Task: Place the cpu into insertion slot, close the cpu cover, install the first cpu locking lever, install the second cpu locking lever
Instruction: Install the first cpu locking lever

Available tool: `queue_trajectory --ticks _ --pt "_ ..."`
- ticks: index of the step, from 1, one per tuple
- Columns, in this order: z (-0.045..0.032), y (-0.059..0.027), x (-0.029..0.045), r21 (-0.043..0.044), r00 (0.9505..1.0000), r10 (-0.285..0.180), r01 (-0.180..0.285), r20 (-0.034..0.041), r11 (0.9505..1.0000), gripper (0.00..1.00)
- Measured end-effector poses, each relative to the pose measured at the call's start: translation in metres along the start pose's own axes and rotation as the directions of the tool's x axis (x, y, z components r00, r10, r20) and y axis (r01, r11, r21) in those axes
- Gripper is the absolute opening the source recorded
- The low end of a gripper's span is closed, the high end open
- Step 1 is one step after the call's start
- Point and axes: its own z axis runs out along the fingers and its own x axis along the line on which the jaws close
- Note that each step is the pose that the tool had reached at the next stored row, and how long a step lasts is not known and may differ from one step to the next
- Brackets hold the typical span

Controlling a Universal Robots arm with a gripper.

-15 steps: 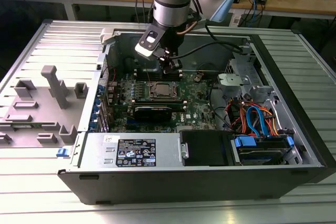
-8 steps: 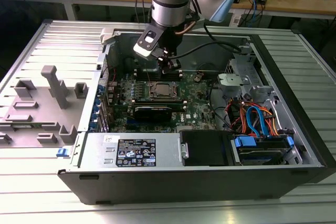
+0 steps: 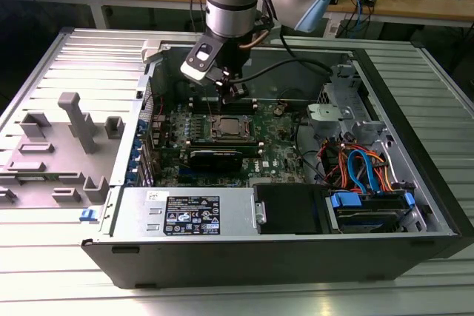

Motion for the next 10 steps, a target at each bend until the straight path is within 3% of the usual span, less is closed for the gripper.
queue_trajectory --ticks 2,6,10 --pt "0.0001 -0.0037 0.0017 0.0000 1.0000 -0.004 0.004 -0.0001 1.0000 0.11" --pt "0.0001 -0.0043 0.0019 0.0019 0.9983 -0.059 0.059 -0.0001 0.9983 0.11" --pt "-0.0040 -0.0044 0.0020 0.0023 0.9977 -0.067 0.067 0.0000 0.9977 0.11"
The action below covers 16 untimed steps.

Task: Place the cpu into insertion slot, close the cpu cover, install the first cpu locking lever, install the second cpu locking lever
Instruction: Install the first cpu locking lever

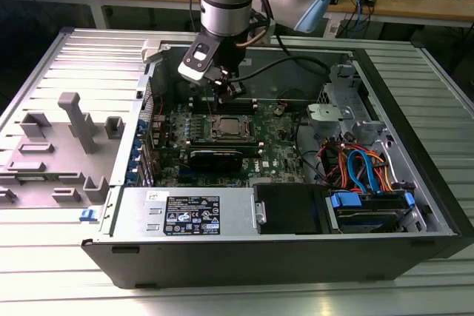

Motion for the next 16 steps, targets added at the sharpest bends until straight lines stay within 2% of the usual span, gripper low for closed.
queue_trajectory --ticks 4,7,12,16 --pt "-0.0065 0.0000 0.0002 0.0000 1.0000 -0.002 0.002 0.0000 1.0000 0.11" --pt "-0.0082 0.0000 0.0003 0.0000 0.9999 -0.011 0.011 -0.0002 0.9999 0.11" --pt "-0.0083 0.0000 0.0003 0.0031 0.9951 -0.099 0.099 -0.0002 0.9950 0.11" --pt "-0.0084 0.0000 0.0003 0.0033 0.9944 -0.106 0.106 -0.0003 0.9944 0.11"
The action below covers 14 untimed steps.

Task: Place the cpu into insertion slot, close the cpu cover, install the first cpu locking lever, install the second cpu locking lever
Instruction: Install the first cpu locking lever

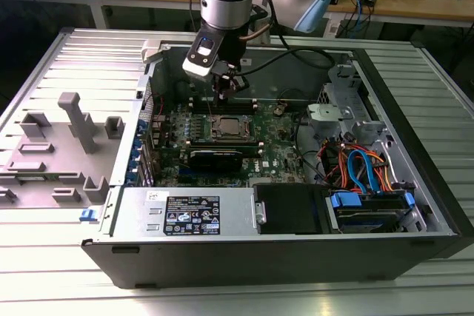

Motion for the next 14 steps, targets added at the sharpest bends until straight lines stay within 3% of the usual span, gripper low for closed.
queue_trajectory --ticks 9,14 --pt "0.0000 -0.0001 0.0000 0.0007 0.9998 -0.022 0.022 -0.0001 0.9998 0.11" --pt "0.0000 -0.0002 0.0001 0.0031 0.9956 -0.094 0.094 -0.0002 0.9956 0.11"
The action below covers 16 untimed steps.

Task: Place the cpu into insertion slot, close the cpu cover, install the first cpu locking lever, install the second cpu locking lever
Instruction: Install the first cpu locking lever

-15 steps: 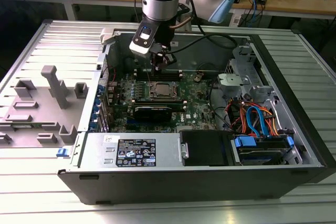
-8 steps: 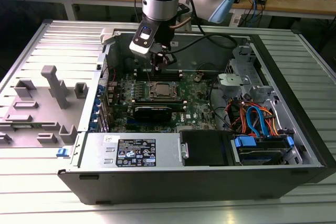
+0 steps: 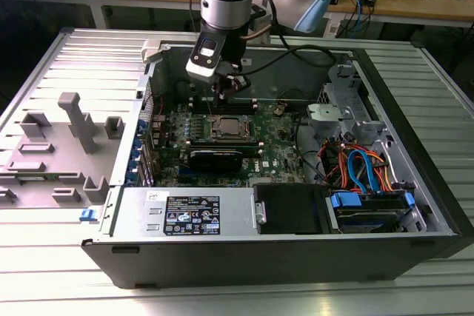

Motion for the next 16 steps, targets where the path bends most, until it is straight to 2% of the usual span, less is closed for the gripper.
queue_trajectory --ticks 2,4,7,9,14,16 --pt "0.0000 0.0000 0.0000 0.0016 0.9987 -0.051 0.051 0.0000 0.9987 0.11" --pt "0.0000 -0.0001 0.0001 0.0036 0.9939 -0.110 0.110 -0.0002 0.9939 0.11" --pt "0.0000 -0.0005 0.0004 0.0052 0.9873 -0.159 0.159 -0.0004 0.9873 0.11" --pt "0.0001 -0.0025 0.0021 0.0056 0.9855 -0.170 0.170 -0.0005 0.9855 0.11" --pt "0.0004 -0.0129 0.0099 0.0053 0.9846 -0.175 0.175 -0.0008 0.9846 0.11" --pt "0.0005 -0.0140 0.0108 0.0054 0.9818 -0.190 0.190 -0.0012 0.9818 0.11"
